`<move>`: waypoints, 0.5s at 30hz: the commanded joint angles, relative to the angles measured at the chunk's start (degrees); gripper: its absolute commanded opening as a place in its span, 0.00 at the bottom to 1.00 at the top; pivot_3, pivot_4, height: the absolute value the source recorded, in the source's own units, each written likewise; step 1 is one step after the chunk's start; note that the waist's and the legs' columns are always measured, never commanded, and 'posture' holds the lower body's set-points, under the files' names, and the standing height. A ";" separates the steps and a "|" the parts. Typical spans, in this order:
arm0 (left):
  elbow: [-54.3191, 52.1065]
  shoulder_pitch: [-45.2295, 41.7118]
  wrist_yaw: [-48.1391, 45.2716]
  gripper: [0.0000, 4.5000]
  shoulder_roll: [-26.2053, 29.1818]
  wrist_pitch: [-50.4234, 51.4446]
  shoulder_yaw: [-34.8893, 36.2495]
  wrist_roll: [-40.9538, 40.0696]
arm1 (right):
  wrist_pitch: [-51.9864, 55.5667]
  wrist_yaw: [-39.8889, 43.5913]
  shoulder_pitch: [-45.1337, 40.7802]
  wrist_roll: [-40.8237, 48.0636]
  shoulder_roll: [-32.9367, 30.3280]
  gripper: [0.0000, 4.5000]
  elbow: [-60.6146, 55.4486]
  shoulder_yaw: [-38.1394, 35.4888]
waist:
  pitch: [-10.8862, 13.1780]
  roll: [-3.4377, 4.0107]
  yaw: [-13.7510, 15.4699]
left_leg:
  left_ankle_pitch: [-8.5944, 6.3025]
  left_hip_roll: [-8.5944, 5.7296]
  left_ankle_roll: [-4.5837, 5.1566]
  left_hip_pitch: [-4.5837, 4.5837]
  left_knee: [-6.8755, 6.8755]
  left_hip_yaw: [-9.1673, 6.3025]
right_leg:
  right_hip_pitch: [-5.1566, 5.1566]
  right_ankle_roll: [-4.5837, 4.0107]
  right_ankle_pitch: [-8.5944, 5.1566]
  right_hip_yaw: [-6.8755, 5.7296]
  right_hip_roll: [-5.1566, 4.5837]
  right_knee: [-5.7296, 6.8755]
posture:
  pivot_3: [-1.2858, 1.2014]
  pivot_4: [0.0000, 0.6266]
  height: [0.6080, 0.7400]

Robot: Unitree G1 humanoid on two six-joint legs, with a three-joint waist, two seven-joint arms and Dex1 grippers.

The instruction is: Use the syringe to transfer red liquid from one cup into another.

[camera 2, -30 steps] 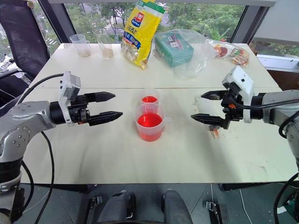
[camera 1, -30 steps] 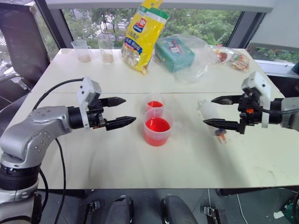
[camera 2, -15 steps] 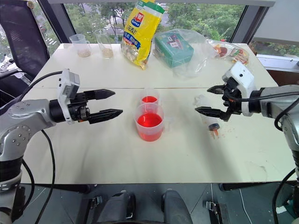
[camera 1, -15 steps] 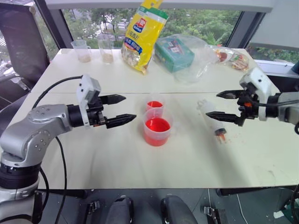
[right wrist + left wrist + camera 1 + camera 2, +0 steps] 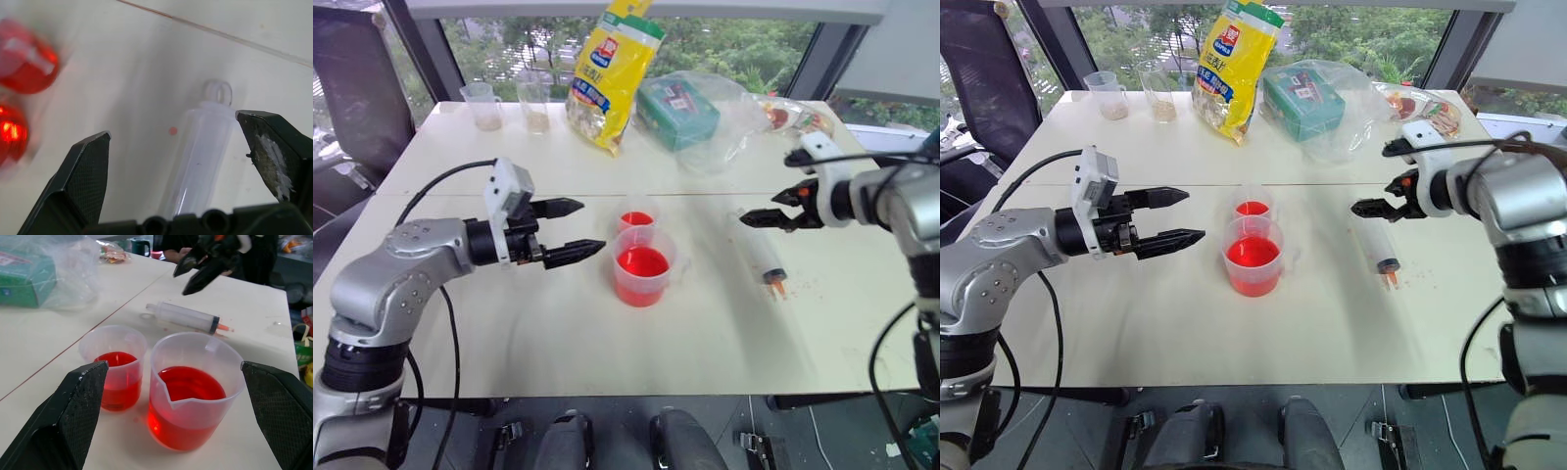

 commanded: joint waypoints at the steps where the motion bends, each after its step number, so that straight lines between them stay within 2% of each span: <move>1: -1.27 -0.52 0.10 1.00 0.19 -1.34 1.02 0.20 | 1.90 -0.46 -4.78 -3.86 1.16 1.00 8.47 2.68 | 0.00 0.00 0.21 | 0.00 0.00 0.00 -0.04 0.00 0.00 | -0.03 0.00 0.00 0.00 -0.01 -0.01 | 0.52 0.24 1.00; 6: -2.40 0.81 0.62 1.00 0.08 -1.63 1.23 0.41 | 3.19 0.35 -9.69 -6.50 5.46 1.00 18.47 5.69 | 0.00 0.00 0.01 | -0.01 -0.01 0.01 -0.13 -0.01 0.05 | -0.15 0.00 0.00 0.02 -0.02 -0.01 | 0.52 0.24 1.00; 15: -4.18 2.72 2.00 1.00 -0.17 -1.91 1.54 0.47 | -4.22 1.94 -12.73 -11.93 12.15 1.00 33.57 7.60 | 0.00 0.01 -0.07 | -0.01 0.00 0.01 -0.12 -0.01 0.05 | -0.16 0.00 0.00 0.02 0.00 0.03 | 0.52 0.24 1.00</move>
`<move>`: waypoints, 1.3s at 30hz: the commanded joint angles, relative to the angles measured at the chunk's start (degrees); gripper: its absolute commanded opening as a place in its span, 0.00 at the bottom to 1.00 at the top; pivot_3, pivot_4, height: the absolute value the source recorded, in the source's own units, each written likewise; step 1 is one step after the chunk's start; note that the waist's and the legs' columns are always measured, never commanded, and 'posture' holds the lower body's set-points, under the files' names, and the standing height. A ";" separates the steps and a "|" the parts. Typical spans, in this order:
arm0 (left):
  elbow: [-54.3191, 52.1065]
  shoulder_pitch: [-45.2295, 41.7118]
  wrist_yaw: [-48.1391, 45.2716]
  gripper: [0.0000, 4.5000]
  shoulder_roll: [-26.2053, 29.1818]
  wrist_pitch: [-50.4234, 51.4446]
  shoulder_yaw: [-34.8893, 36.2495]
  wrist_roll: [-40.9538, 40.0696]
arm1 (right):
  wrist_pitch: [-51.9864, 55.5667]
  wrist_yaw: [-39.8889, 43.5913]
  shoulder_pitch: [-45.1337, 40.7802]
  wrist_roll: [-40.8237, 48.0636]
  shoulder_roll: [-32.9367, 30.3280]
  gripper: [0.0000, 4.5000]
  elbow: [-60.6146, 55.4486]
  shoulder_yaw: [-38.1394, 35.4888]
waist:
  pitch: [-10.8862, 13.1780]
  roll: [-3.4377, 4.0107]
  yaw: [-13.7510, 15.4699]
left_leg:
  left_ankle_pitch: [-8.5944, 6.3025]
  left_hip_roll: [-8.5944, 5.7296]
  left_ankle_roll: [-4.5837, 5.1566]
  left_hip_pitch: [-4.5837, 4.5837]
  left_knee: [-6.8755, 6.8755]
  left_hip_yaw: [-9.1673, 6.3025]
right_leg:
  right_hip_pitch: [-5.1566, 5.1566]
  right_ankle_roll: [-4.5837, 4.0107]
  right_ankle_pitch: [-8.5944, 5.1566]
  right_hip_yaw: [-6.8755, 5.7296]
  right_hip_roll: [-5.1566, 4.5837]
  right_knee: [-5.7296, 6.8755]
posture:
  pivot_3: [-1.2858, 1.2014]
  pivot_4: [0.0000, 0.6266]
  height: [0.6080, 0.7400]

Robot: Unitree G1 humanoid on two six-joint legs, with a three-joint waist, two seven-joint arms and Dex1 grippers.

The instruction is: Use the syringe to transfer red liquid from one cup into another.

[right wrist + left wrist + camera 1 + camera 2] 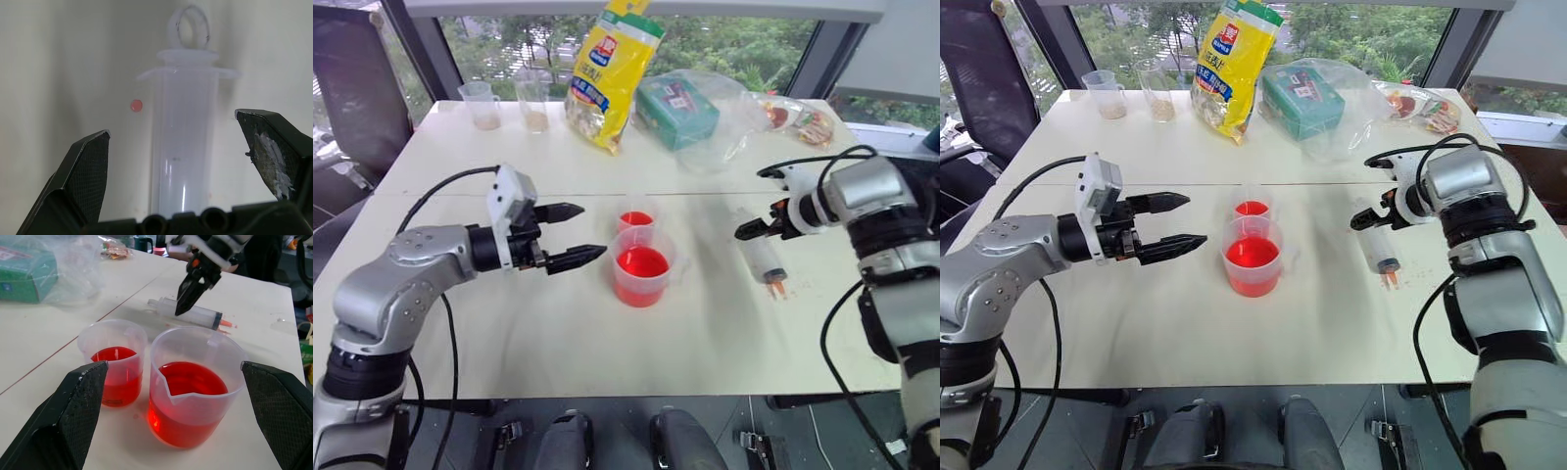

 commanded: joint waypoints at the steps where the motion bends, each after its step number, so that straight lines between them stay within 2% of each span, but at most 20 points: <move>1: -2.05 0.35 0.46 1.00 0.31 -1.12 1.49 0.01 | -3.74 1.09 -2.74 -2.75 1.05 1.00 4.40 0.28 | 0.00 0.00 0.00 | 0.00 0.00 0.00 0.00 0.00 0.00 | -0.01 0.00 0.00 0.00 0.00 0.00 | 0.52 0.24 1.00; 7: -2.77 1.26 0.92 1.00 0.80 -1.31 2.00 -0.05 | -8.09 1.46 -4.52 -5.50 4.20 1.00 12.05 -0.53 | 0.00 0.01 -0.05 | 0.00 0.00 0.00 0.00 0.00 0.00 | -0.01 0.00 0.00 0.00 0.00 0.01 | 0.52 0.24 1.00; 10: -2.73 1.52 0.65 1.00 1.35 -1.44 2.36 -0.15 | -9.36 2.08 -4.96 -6.79 5.38 0.80 13.82 -0.45 | -0.01 0.01 -0.09 | 0.00 0.00 0.00 0.01 0.00 0.00 | 0.00 0.00 0.00 0.00 0.00 0.01 | 0.52 0.24 1.00; 14: -1.93 0.72 0.43 1.00 2.29 -1.73 2.65 0.09 | -9.64 2.77 -5.40 -7.93 6.80 0.35 14.84 -1.01 | -0.01 0.01 -0.24 | 0.00 0.01 0.00 0.03 -0.01 0.00 | 0.00 0.00 0.00 0.00 0.01 0.03 | 0.52 0.24 1.00; 15: -1.67 0.48 0.36 1.00 2.46 -1.86 2.65 0.17 | -9.45 2.85 -5.53 -8.08 7.10 0.30 14.85 -1.21 | -0.01 0.01 -0.25 | 0.00 0.01 -0.01 0.04 -0.01 0.00 | 0.00 0.00 0.00 0.00 0.02 0.04 | 0.52 0.24 1.00; 22: 0.55 -1.73 -0.76 1.00 3.45 -2.46 2.51 0.65 | -6.30 1.40 -6.55 -7.68 7.04 0.30 11.51 -5.25 | -0.01 0.01 -0.13 | 0.01 0.01 -0.02 0.06 0.00 0.01 | 0.00 0.00 0.00 0.00 0.02 0.08 | 0.52 0.24 1.00; 26: 3.75 -4.64 -2.36 1.00 3.96 -2.57 2.84 0.34 | -9.16 -1.30 -2.83 -5.20 5.42 0.30 -4.76 -11.63 | 0.01 0.04 -0.07 | 0.01 0.00 -0.02 0.03 -0.01 0.02 | -0.05 0.00 0.00 0.00 0.01 0.10 | 0.52 0.24 1.00; 29: 7.27 -8.33 -3.08 1.00 2.89 -2.44 2.72 -0.26 | -15.93 -1.18 4.53 -0.28 4.66 0.30 -25.24 -19.58 | 0.01 0.04 0.11 | 0.01 0.01 -0.02 -0.01 -0.06 -0.03 | -0.07 0.00 0.00 -0.03 0.03 0.06 | 0.52 0.24 1.00; 35: 13.28 -13.58 -5.58 1.00 1.35 -3.11 1.80 0.38 | -31.80 -6.07 14.62 10.76 14.80 0.30 -50.18 -32.26 | 0.01 0.03 0.02 | 0.01 0.00 -0.02 -0.08 -0.03 -0.04 | -0.08 0.01 0.00 -0.06 0.02 0.03 | 0.52 0.24 1.00; 39: 16.35 -17.65 -6.19 1.00 -0.31 -2.56 1.36 0.42 | -33.83 -7.26 19.69 17.86 21.23 0.30 -61.94 -31.94 | 0.01 0.03 0.04 | 0.02 0.01 -0.04 -0.08 0.00 -0.08 | -0.08 0.01 0.00 -0.07 0.02 0.10 | 0.52 0.24 1.00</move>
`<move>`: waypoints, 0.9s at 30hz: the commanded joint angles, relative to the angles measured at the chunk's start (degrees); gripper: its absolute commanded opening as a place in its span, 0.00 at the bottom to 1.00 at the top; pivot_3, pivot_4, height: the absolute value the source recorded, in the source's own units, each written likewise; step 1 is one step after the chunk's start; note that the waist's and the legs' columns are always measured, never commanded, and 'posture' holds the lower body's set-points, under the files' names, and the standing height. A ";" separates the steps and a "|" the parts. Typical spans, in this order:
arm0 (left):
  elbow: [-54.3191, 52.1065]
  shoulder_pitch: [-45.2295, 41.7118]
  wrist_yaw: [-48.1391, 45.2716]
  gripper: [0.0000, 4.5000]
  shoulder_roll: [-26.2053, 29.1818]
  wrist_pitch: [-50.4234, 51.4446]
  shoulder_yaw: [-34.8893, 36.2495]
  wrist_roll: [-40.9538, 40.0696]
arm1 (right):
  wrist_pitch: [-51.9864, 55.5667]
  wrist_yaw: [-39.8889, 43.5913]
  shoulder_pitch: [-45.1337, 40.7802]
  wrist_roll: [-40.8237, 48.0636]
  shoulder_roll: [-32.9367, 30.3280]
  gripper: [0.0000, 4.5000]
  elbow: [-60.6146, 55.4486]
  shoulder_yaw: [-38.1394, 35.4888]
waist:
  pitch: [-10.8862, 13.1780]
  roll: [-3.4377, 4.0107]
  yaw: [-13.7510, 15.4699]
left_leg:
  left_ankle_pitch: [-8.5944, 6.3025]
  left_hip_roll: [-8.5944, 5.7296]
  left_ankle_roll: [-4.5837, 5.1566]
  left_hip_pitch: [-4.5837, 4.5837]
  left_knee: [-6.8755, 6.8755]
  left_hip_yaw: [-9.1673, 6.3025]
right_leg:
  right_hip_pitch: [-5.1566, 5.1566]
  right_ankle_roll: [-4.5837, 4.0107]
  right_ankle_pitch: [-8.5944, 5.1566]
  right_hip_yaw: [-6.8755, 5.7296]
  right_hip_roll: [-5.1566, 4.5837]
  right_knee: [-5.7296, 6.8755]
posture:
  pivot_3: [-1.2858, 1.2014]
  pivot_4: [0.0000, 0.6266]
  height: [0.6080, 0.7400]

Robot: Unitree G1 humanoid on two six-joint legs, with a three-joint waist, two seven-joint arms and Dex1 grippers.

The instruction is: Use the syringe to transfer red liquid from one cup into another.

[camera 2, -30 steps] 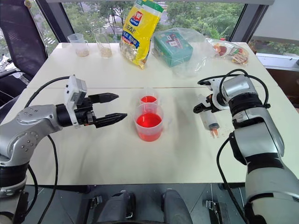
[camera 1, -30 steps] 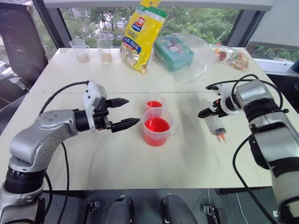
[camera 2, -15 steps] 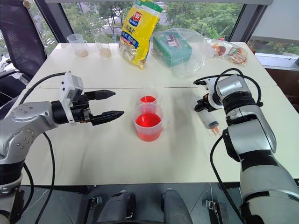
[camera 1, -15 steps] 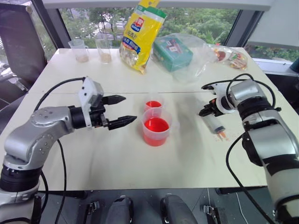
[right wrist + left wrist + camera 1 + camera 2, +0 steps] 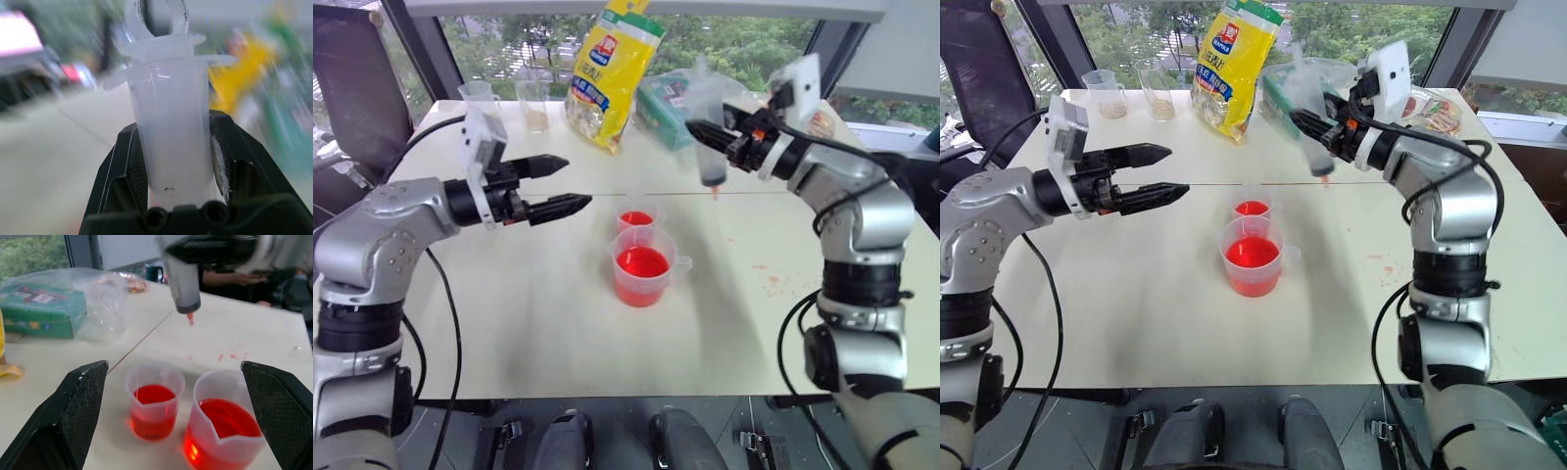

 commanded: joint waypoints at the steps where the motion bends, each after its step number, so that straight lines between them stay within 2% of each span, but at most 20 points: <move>1: 1.26 -3.58 -1.24 1.00 -0.41 -0.95 -0.12 0.39 | -2.97 -0.65 2.29 6.37 3.11 0.30 -9.66 -0.42 | 0.00 0.00 -0.01 | 0.00 0.00 0.00 0.00 0.01 0.00 | 0.00 0.00 0.00 0.00 0.00 0.02 | 0.52 0.24 1.00; 9: 4.92 -9.49 -3.99 1.00 -1.66 -1.18 -2.35 2.42 | -4.25 0.81 11.42 13.42 6.16 0.30 -14.42 4.40 | 0.00 0.00 0.02 | 0.01 -0.01 0.00 0.03 0.05 0.00 | 0.03 0.00 0.00 0.00 -0.01 0.04 | 0.52 0.24 1.00; 18: 5.90 -12.20 -6.14 1.00 -2.04 -0.31 -4.02 3.33 | -15.68 1.86 23.61 6.95 7.39 0.30 -9.53 11.86 | 0.00 0.00 -0.08 | 0.01 -0.01 -0.01 0.07 0.05 0.02 | 0.03 0.00 0.00 0.02 0.04 0.08 | 0.52 0.24 1.00; 27: 9.06 -12.87 -7.76 1.00 -4.43 -1.81 -5.82 5.92 | -19.64 1.86 26.72 4.64 6.90 0.30 -7.54 14.64 | 0.00 0.00 -0.07 | 0.02 -0.01 -0.03 0.11 0.07 0.03 | 0.06 0.00 0.00 0.01 0.06 0.10 | 0.52 0.24 1.00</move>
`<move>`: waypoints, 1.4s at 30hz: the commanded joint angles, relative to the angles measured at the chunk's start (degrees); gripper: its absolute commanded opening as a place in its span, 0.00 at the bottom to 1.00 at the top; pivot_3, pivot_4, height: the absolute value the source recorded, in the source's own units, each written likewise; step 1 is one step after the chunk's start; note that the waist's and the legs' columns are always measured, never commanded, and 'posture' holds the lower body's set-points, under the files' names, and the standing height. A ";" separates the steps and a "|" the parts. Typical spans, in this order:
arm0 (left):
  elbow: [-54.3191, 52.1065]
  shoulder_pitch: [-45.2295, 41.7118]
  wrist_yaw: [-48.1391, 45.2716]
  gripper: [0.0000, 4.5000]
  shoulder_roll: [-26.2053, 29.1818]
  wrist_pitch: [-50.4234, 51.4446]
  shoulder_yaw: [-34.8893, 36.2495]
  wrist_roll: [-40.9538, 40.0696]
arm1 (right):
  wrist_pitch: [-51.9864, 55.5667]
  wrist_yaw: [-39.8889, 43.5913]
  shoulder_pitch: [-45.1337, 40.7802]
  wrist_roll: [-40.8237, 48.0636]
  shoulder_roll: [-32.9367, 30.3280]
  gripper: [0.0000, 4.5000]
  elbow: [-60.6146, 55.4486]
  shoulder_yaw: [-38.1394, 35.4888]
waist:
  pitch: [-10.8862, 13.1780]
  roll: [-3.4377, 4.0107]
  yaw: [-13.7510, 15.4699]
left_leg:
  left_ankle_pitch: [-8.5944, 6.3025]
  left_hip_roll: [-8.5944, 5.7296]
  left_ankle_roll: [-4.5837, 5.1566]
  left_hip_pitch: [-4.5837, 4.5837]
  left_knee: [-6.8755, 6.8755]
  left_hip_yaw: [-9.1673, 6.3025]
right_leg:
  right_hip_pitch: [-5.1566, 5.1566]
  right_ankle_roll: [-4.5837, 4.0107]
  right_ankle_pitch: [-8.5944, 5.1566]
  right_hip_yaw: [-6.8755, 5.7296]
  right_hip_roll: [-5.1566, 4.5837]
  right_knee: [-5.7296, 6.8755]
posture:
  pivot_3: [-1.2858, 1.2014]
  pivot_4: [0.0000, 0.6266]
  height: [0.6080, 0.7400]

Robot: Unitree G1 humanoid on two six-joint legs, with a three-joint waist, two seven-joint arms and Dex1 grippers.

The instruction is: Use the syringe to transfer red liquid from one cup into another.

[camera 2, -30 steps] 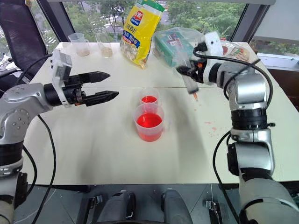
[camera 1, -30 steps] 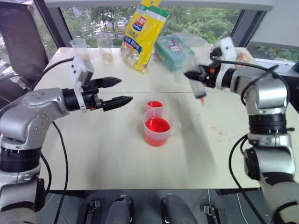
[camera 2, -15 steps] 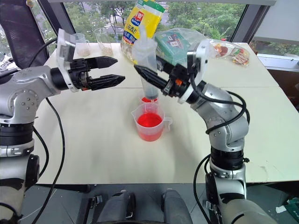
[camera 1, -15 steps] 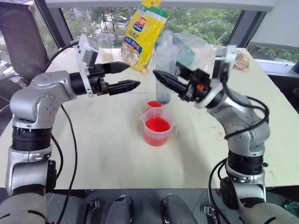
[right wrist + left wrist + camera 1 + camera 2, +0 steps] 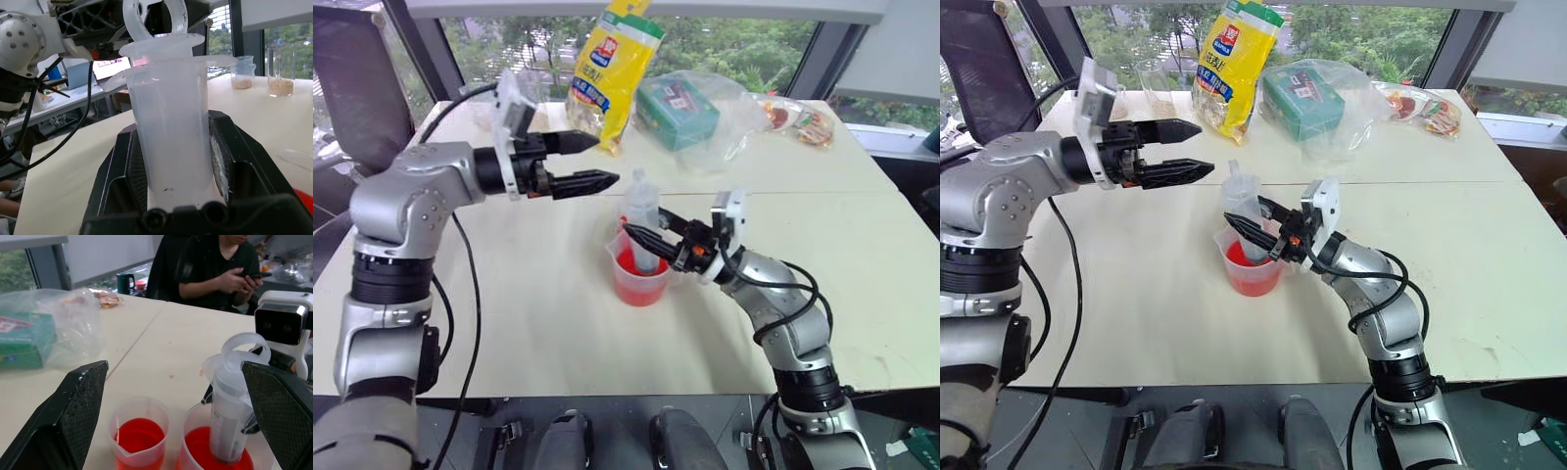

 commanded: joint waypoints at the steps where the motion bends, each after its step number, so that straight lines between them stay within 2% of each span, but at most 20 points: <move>1: 0.05 -1.71 -0.60 1.00 -0.89 -2.08 -0.09 1.24 | -1.68 0.14 -0.01 -0.10 -0.21 0.30 -1.28 0.34 | 0.00 0.00 0.01 | 0.00 0.00 0.00 0.00 0.00 0.00 | 0.00 0.00 0.00 0.00 0.00 0.00 | 0.52 0.24 1.00; 19: 1.00 -1.92 -2.55 1.00 -8.44 -2.81 -3.01 2.62 | -1.24 1.02 -0.57 -0.20 -1.44 0.30 -0.77 1.80 | 0.00 0.00 0.11 | 0.00 0.00 -0.01 0.00 0.01 -0.01 | 0.02 0.00 0.00 0.00 -0.01 0.00 | 0.52 0.24 1.00; 22: 0.78 -1.49 -2.52 0.80 -9.29 -2.75 -3.12 2.74 | -0.99 1.00 -0.80 -0.14 -1.52 0.30 -0.66 1.84 | 0.00 0.00 0.09 | 0.00 0.00 -0.01 0.00 0.01 -0.01 | 0.01 0.00 0.00 0.01 -0.01 0.00 | 0.52 0.24 1.00; 29: 0.88 -1.92 -2.90 0.01 -10.09 -2.83 -2.83 2.80 | 0.44 1.41 -1.20 -0.12 -2.30 0.30 -0.26 2.36 | 0.00 0.00 0.07 | 0.01 0.00 -0.01 0.01 0.01 -0.01 | 0.02 0.00 0.00 0.01 -0.01 0.01 | 0.52 0.24 1.00; 42: 2.42 -5.93 -2.26 0.00 -9.25 -3.72 -0.83 2.86 | 3.72 4.06 -1.30 0.07 -4.86 0.30 2.04 4.04 | 0.00 0.00 0.08 | 0.01 0.00 -0.01 0.01 0.02 -0.01 | 0.03 0.00 0.00 0.01 -0.01 0.01 | 0.52 0.24 1.00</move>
